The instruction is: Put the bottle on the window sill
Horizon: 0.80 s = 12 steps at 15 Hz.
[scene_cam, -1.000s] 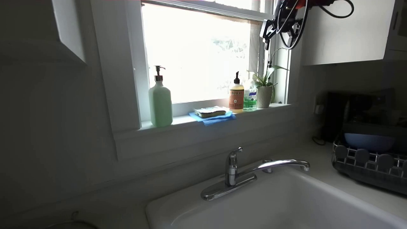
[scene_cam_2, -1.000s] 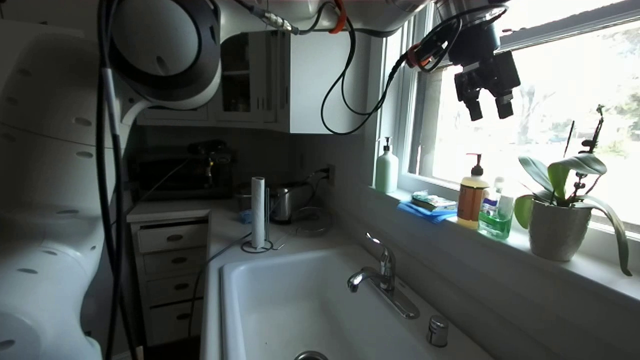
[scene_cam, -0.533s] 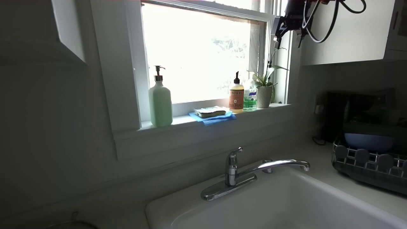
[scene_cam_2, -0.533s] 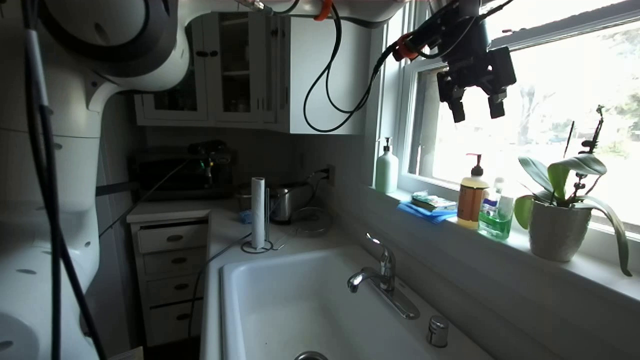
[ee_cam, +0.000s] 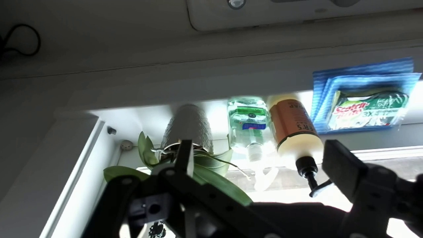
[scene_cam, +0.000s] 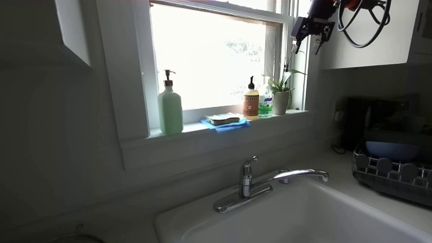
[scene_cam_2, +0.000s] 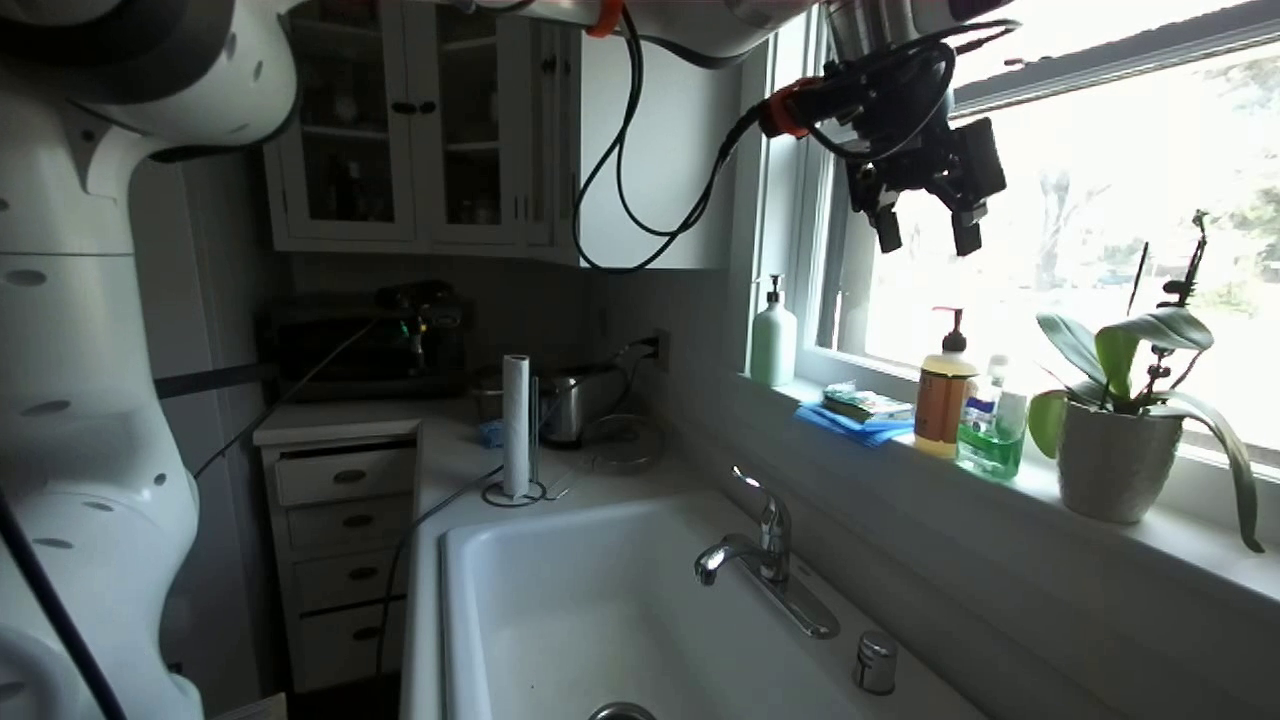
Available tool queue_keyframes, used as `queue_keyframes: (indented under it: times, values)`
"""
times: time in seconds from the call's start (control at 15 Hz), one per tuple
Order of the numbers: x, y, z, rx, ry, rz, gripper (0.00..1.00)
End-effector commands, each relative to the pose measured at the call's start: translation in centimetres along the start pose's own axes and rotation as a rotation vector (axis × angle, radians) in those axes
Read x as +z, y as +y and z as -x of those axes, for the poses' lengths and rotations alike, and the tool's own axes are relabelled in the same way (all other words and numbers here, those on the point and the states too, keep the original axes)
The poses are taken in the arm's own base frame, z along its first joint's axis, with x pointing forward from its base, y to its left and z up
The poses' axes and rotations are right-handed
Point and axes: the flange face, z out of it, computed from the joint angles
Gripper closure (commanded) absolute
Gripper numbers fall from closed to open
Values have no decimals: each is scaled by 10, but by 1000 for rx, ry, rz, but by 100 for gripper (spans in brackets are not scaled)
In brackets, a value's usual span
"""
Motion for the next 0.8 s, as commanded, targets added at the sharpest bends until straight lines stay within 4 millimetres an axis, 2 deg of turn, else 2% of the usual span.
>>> queue_keyframes:
  times: [0.0, 0.4, 0.47, 0.73]
  values:
    - [-4, 3, 26, -23, 46, -44, 0]
    - [-2, 4, 43, -48, 66, -51, 0]
    - [0, 4, 29, -31, 48, -24, 0]
    - [1, 4, 34, -35, 50, -27, 0]
